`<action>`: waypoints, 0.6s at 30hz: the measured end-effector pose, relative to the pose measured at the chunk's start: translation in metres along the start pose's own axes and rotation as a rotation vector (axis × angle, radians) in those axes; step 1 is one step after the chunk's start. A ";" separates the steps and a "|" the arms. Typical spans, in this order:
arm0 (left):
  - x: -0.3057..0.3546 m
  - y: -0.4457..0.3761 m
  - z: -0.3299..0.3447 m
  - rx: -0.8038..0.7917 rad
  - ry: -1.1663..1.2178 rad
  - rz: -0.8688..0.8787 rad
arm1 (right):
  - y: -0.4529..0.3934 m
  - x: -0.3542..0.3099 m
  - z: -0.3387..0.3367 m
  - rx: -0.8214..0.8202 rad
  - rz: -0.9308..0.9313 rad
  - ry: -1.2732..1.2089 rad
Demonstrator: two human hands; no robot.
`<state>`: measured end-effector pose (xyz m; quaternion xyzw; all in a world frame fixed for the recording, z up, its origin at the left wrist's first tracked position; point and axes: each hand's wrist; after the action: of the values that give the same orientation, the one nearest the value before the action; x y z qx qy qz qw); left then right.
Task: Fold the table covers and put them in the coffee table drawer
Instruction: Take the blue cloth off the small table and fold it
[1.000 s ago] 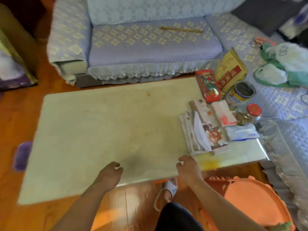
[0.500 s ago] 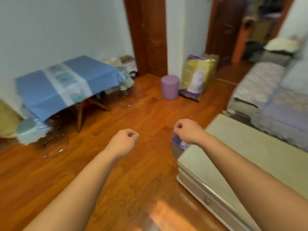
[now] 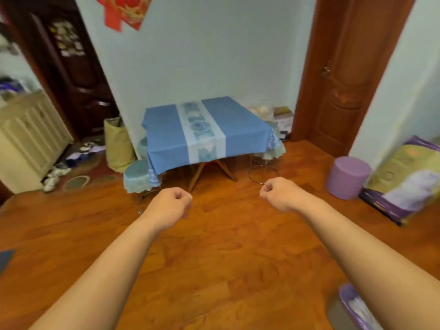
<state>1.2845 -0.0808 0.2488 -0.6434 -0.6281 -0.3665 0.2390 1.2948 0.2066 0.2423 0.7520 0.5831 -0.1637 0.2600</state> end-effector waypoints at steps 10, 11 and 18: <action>-0.104 -0.149 -0.120 0.218 0.399 -0.285 | -0.218 -0.170 0.065 -0.210 -0.192 -0.001; -0.114 -0.172 -0.128 0.230 0.403 -0.293 | -0.240 -0.181 0.073 -0.218 -0.192 0.009; -0.165 -0.341 -0.162 0.149 0.449 -0.342 | -0.388 -0.213 0.116 -0.125 -0.025 -0.076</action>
<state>0.9309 -0.2763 0.1693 -0.4115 -0.6839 -0.4878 0.3534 0.8708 0.0418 0.1876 0.7204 0.5912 -0.1585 0.3262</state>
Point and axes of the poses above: each hand's wrist, its own y-axis away from the middle knuckle, its own z-axis out of the palm, x = y × z, and after that the axes turned 1 degree about x, right-handed
